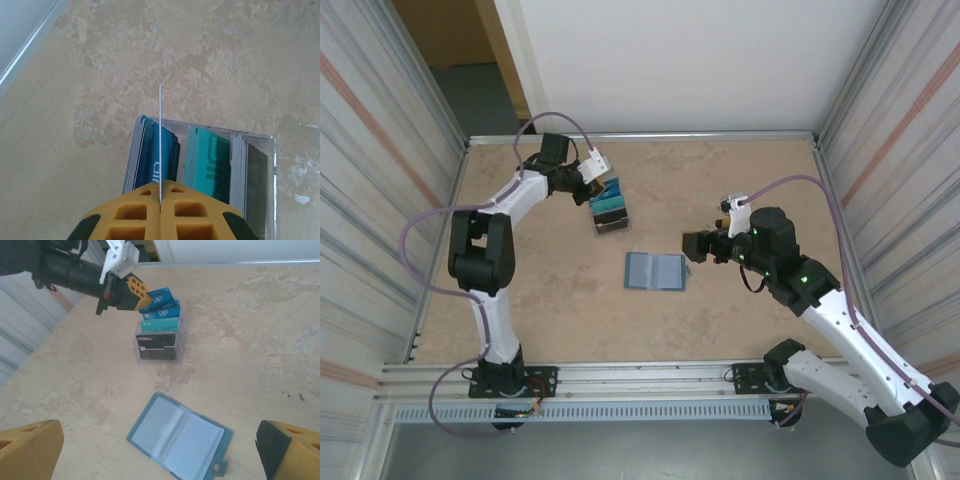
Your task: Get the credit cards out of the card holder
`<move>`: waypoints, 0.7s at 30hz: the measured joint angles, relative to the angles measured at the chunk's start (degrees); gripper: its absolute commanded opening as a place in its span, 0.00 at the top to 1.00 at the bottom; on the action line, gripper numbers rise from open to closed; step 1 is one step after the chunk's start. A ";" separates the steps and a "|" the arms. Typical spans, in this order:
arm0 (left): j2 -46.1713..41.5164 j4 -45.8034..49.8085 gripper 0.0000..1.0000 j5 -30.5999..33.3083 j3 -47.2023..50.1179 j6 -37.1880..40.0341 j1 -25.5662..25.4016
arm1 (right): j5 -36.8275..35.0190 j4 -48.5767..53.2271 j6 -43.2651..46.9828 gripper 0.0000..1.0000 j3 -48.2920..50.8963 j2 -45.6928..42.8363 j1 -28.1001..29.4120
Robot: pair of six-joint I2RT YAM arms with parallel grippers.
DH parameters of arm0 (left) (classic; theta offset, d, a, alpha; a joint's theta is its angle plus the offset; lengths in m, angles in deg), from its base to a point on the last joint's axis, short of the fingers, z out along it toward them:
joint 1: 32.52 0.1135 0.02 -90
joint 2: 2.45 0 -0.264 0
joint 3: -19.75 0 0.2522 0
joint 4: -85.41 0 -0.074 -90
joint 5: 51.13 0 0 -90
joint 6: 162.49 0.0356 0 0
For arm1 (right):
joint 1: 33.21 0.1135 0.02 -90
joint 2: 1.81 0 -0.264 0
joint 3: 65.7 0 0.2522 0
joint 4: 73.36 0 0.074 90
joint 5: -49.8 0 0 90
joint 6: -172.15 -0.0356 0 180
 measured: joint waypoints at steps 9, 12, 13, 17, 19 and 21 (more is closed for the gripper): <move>3.58 2.29 1.00 0.22 -4.04 3.06 0.28 | -1.27 0.22 -0.50 0.01 0.02 -0.09 0.00; 4.04 3.52 1.00 0.22 -4.98 3.96 0.37 | -1.46 0.33 -0.63 0.01 0.13 -0.39 0.00; 4.11 4.02 1.00 0.24 -5.20 4.24 0.35 | -1.46 0.35 -0.63 0.01 0.20 -0.55 0.00; 4.20 5.29 0.88 0.66 -5.53 4.85 0.37 | -1.55 0.48 -0.63 0.01 0.33 -0.94 0.00; 4.20 5.88 0.81 0.70 -5.68 4.92 0.37 | -1.68 0.50 -0.63 0.01 0.33 -1.11 0.00; 4.20 6.34 0.77 0.90 -5.95 4.94 0.37 | -1.81 0.50 -0.63 0.01 0.33 -1.27 -0.04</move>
